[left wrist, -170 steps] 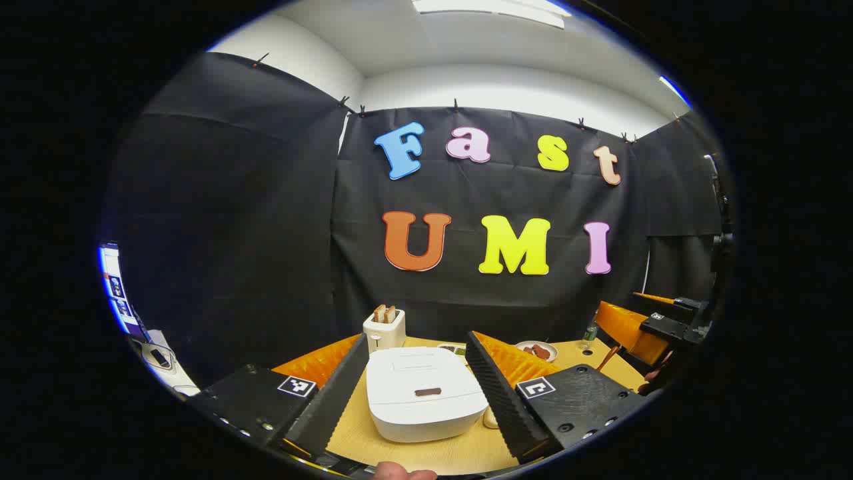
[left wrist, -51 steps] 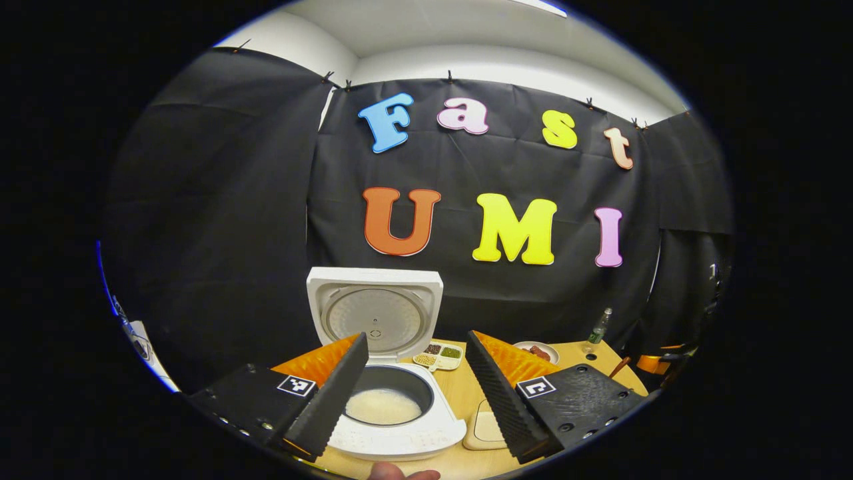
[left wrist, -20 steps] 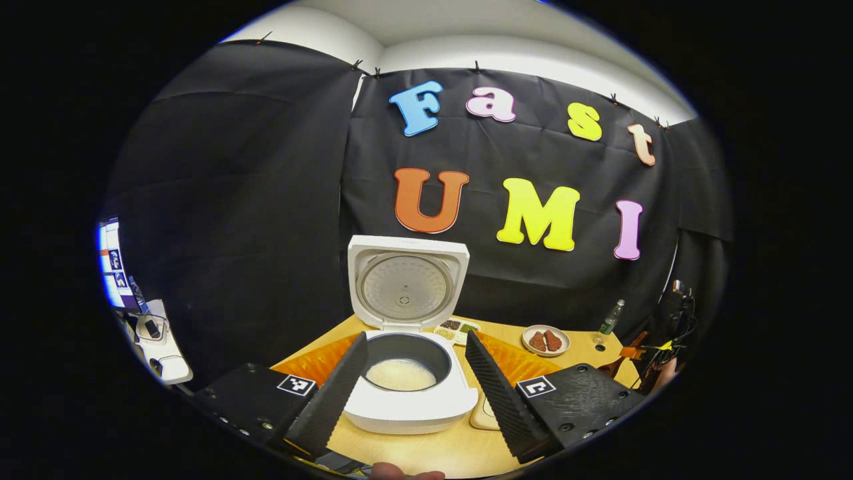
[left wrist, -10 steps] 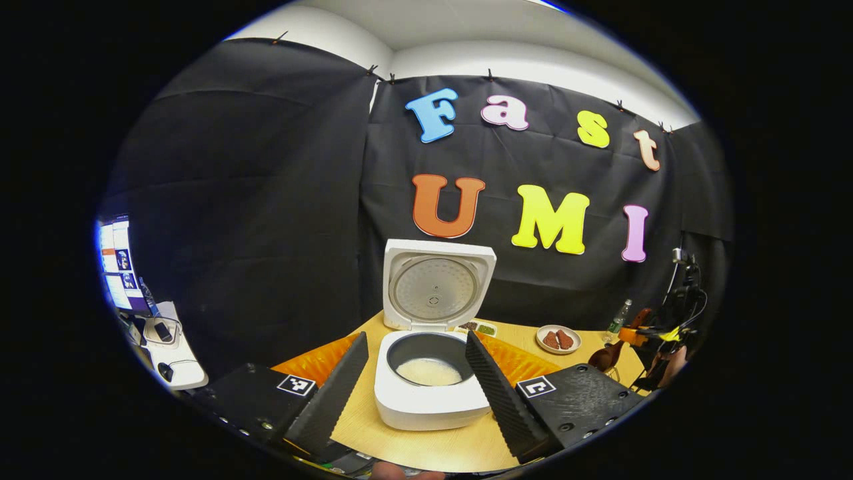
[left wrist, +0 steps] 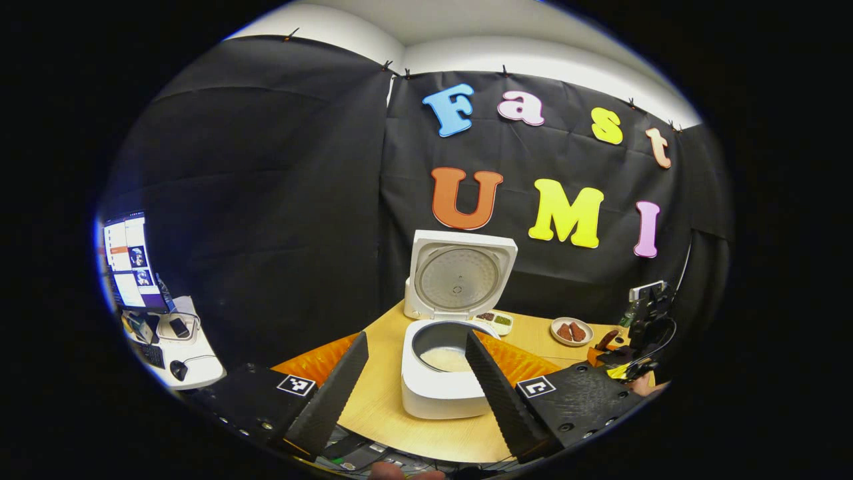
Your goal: Close the left gripper, press the button to open the rice cooker; take a wooden spoon from the chopstick holder with the right hand, scoop a spoonful of rice and pour it into the rice cooker, then put the wooden spoon back into the chopstick holder.
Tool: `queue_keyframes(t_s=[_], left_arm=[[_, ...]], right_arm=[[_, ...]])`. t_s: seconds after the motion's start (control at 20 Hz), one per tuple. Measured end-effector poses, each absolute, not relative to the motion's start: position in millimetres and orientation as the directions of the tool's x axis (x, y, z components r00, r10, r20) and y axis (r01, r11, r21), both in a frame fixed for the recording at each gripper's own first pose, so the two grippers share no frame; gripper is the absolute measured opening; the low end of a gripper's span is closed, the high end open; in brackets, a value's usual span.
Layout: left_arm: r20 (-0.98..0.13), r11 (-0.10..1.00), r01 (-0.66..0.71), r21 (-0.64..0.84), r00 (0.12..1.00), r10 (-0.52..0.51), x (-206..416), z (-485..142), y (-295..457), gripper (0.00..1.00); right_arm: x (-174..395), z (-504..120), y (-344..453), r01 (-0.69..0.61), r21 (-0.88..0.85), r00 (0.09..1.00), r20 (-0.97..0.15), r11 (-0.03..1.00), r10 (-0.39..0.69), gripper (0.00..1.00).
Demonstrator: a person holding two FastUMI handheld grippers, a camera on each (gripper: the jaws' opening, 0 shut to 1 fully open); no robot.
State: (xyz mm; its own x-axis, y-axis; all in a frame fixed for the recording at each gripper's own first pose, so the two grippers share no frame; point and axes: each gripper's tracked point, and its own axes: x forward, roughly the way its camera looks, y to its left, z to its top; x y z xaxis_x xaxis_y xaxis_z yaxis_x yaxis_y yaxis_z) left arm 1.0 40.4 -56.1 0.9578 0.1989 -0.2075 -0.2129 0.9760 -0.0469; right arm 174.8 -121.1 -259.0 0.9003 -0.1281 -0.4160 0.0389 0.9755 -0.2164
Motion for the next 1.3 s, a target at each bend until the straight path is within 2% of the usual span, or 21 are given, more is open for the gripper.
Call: queue_keyframes(t_s=[0.2, 0.35, 0.45, 0.65, 0.85, 1.1, 1.15, 1.3], left_arm=[[-0.232, 0.973, -0.226, -0.053, 0.950, 0.208, -1.4, -63.3, 40.7, 0.94], [-0.245, 0.970, -0.237, -0.048, 0.944, 0.219, -1.4, -66.0, 42.3, 0.94], [-0.250, 0.969, -0.241, -0.049, 0.943, 0.221, -0.9, -66.8, 42.0, 0.94], [-0.255, 0.969, -0.243, -0.052, 0.941, 0.222, 2.7, -66.1, 38.9, 0.94], [-0.256, 0.969, -0.244, -0.040, 0.940, 0.226, 3.8, -67.8, 37.4, 0.94], [-0.263, 0.968, -0.247, -0.052, 0.938, 0.226, 7.0, -70.3, 34.2, 0.94], [-0.265, 0.968, -0.245, -0.053, 0.938, 0.223, 9.2, -70.7, 32.8, 0.94], [-0.265, 0.972, -0.228, -0.048, 0.942, 0.208, 14.9, -70.7, 25.3, 0.94]], right_arm=[[178.6, -286.2, -121.5, 0.056, -0.298, 0.891, -0.416, 0.953, -0.183, 0.07], [181.9, -293.3, -102.6, 0.028, -0.252, 0.894, -0.427, 0.967, -0.138, 0.10], [182.2, -298.9, -88.8, 0.006, -0.192, 0.890, -0.447, 0.981, -0.093, 0.07], [180.1, -307.1, -59.6, -0.031, -0.018, 0.857, -0.516, 0.999, 0.017, 0.08], [175.2, -303.4, -54.2, -0.004, 0.111, 0.828, -0.557, 0.994, 0.066, 0.08], [162.0, -297.2, -45.9, 0.029, 0.318, 0.791, -0.587, 0.948, 0.173, 0.09], [160.0, -295.6, -45.4, 0.043, 0.356, 0.786, -0.589, 0.933, 0.189, 0.07], [158.2, -293.2, -51.4, 0.117, 0.467, 0.773, -0.596, 0.876, 0.215, 0.08]])
